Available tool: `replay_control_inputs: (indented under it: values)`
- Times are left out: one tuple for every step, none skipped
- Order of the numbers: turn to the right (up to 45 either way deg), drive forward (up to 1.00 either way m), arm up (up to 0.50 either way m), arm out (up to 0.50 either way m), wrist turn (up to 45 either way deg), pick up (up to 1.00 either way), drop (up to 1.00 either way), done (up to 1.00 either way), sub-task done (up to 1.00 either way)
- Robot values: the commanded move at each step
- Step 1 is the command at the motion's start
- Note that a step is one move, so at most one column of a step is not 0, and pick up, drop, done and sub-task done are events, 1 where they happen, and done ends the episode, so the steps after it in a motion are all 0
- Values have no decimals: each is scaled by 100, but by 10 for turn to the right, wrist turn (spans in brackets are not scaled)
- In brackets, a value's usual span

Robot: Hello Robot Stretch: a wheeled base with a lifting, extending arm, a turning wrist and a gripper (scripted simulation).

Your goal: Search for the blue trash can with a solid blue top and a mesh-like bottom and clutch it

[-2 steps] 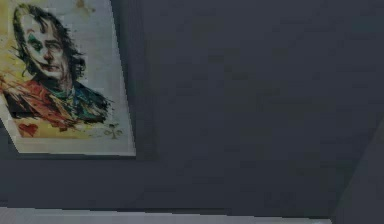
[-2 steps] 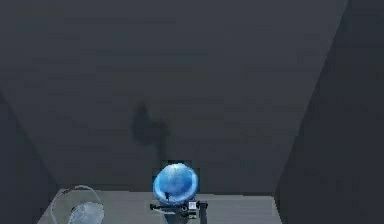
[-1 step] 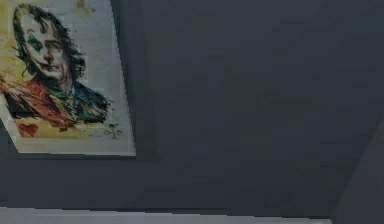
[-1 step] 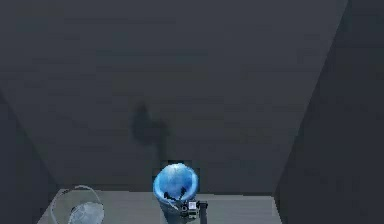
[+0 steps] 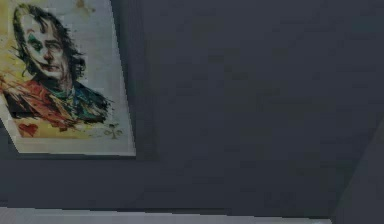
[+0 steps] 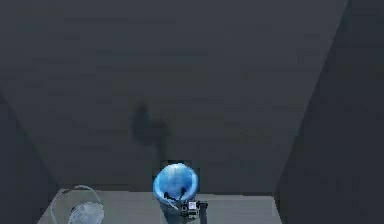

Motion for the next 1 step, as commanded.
replay_control_inputs:
  values:
    - [0, 0, 10, 0, 0, 0, 0, 0, 0]
